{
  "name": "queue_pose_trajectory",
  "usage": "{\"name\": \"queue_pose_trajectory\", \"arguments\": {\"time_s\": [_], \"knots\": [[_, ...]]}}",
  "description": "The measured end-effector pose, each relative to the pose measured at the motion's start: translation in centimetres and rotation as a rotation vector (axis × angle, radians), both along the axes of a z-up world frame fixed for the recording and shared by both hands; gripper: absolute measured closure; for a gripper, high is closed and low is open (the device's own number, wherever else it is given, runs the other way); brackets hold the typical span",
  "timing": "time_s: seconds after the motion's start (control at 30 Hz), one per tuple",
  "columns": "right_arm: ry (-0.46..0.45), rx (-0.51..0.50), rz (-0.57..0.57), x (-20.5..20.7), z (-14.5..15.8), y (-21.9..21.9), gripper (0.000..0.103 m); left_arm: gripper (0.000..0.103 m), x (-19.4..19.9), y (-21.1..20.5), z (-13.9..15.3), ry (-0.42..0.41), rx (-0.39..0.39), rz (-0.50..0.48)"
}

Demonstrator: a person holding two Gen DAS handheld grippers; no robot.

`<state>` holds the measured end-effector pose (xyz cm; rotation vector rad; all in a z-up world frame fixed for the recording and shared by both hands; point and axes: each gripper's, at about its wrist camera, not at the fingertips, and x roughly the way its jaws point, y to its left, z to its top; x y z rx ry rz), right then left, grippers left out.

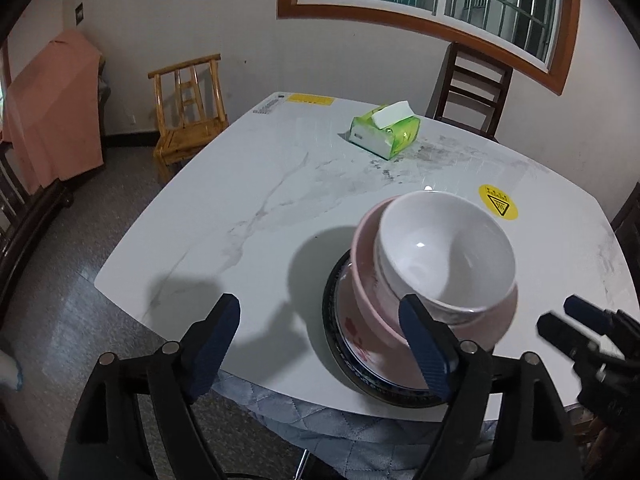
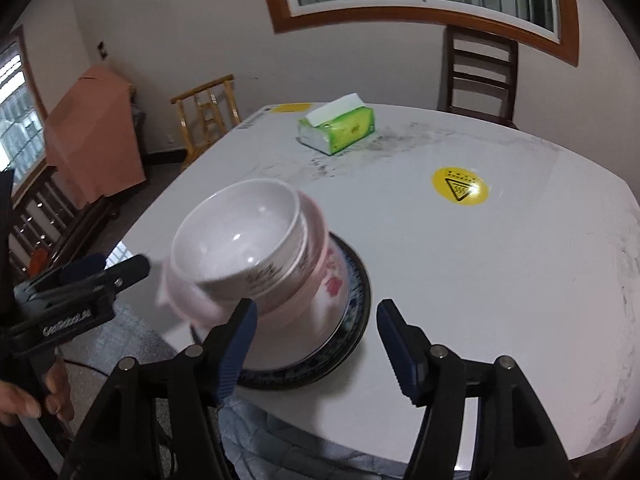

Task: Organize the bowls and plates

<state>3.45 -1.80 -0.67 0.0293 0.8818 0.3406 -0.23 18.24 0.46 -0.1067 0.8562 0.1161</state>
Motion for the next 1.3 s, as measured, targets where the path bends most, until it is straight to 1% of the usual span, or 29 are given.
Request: {"name": "queue_pose_trajectory", "arguments": {"time_s": [0.13, 0.23, 0.3, 0.47, 0.6, 0.7, 0.8, 0.87, 1.3], "knots": [[0.01, -0.006, 0.027, -1.4, -0.9, 0.2, 0.033, 0.02, -0.6, -1.2, 0.4, -0.017, 0.016, -0.008], [0.02, -0.006, 0.035, -2.3, -1.7, 0.3, 0.029, 0.015, -1.2, -2.0, 0.3, -0.024, 0.028, -0.022], [0.026, -0.009, 0.033, -2.8, -2.1, 0.4, 0.024, 0.012, -1.7, -2.4, 0.0, -0.023, 0.03, -0.031], [0.012, -0.022, 0.039, -3.6, -3.0, 0.8, 0.021, 0.009, -2.4, -3.0, -0.9, -0.014, 0.058, -0.044], [0.021, -0.012, 0.033, -4.0, -3.5, 0.8, 0.021, 0.008, -2.6, -3.1, -1.1, -0.015, 0.058, -0.04], [0.019, -0.02, 0.028, -4.5, -3.7, 0.9, 0.018, 0.007, -2.9, -3.2, -1.1, -0.025, 0.058, -0.036], [0.021, -0.038, 0.027, -4.5, -3.8, 1.1, 0.018, 0.006, -3.0, -3.6, -1.0, -0.029, 0.065, -0.046], [0.015, -0.033, 0.025, -4.7, -3.8, 1.0, 0.018, 0.006, -3.1, -3.7, -0.9, -0.032, 0.068, -0.05], [0.027, -0.042, 0.026, -4.9, -4.1, 1.1, 0.018, 0.006, -3.2, -4.4, -1.5, -0.014, 0.073, -0.064]]}}
